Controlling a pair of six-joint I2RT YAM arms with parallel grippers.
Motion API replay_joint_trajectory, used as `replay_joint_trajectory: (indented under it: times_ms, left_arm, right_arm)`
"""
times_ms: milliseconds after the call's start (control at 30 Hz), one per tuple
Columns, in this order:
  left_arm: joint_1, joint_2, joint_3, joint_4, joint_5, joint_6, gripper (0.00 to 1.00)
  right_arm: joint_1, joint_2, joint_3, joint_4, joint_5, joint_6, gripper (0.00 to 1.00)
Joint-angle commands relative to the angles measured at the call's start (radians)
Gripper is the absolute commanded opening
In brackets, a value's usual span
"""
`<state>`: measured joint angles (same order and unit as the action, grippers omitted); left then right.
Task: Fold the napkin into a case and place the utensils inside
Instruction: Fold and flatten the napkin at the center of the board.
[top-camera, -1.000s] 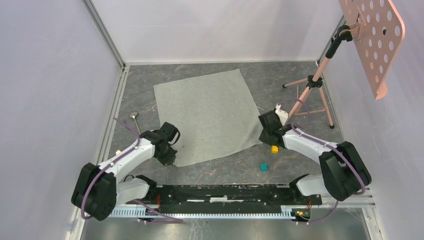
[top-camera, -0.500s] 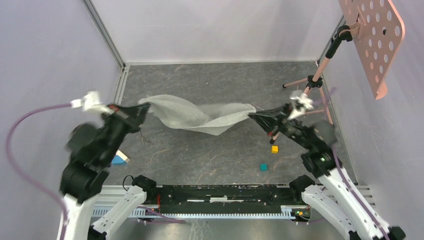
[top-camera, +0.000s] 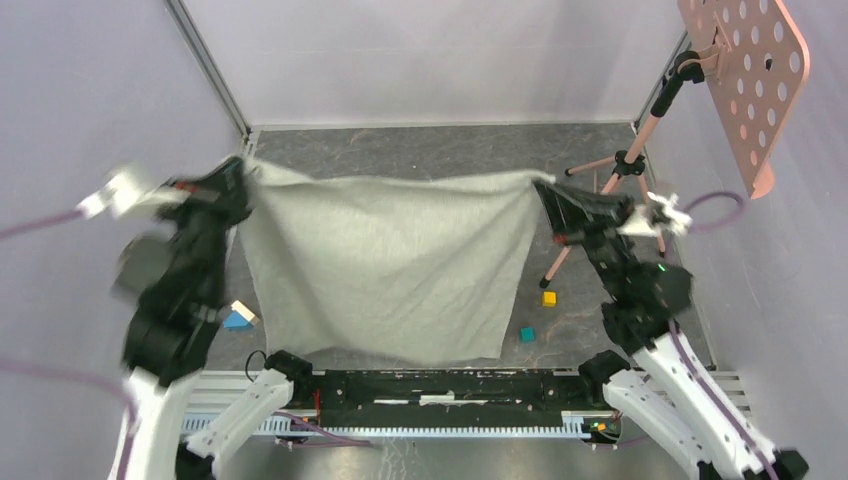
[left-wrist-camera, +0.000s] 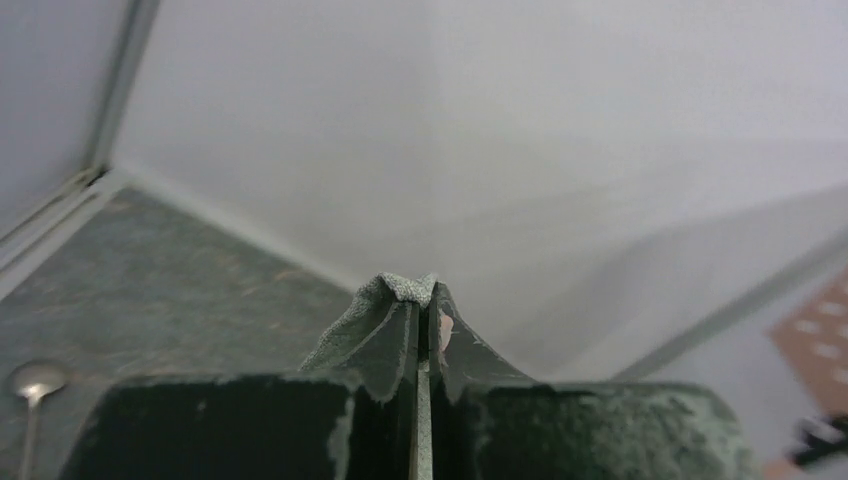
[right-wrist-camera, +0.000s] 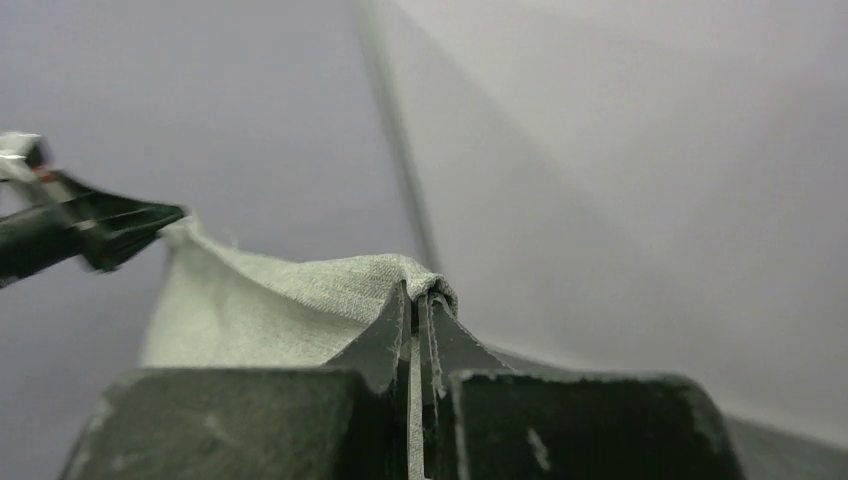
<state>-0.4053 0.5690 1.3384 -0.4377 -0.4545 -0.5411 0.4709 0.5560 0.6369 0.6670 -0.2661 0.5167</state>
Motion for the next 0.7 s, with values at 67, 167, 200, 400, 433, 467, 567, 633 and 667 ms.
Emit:
replay_joint_trajectory:
  times_ms: [67,167,200,400,433,467,567,633,667]
  left_arm:
    - [0.042,0.504,0.004,0.042,-0.296,0.062,0.02]
    - [0.16,0.738,0.071,0.018,-0.102,-0.035,0.02]
    - [0.176,0.798,0.081,0.044,-0.08,-0.042,0.02]
    - [0.284,1.147,0.145,0.207,0.077,-0.061,0.02]
    - [0.304,1.195,0.163,0.237,0.147,-0.066,0.02]
    - [0.319,1.245,0.185,0.258,0.206,-0.064,0.02]
    - [0.355,1.356,0.247,0.263,0.357,-0.058,0.02]
    - [0.378,1.394,0.263,0.261,0.423,-0.062,0.02]
    - [0.391,1.402,0.265,0.255,0.449,-0.069,0.02]
  right_arm:
    - [0.0,0.371,0.029,-0.071,0.635,-0.201,0.01]
    - [-0.006,0.603,0.115,-0.034,0.772,-0.302,0.01]
    - [-0.007,0.67,0.144,0.002,0.78,-0.335,0.01]
    - [-0.036,1.093,0.318,0.098,0.759,-0.393,0.0]
    - [-0.041,1.14,0.357,0.09,0.731,-0.394,0.01]
    - [-0.044,1.19,0.392,0.075,0.712,-0.385,0.0]
    - [-0.045,1.297,0.499,0.007,0.604,-0.391,0.0]
    - [-0.045,1.329,0.534,-0.028,0.544,-0.394,0.0]
    - [-0.046,1.335,0.537,-0.037,0.531,-0.394,0.0]
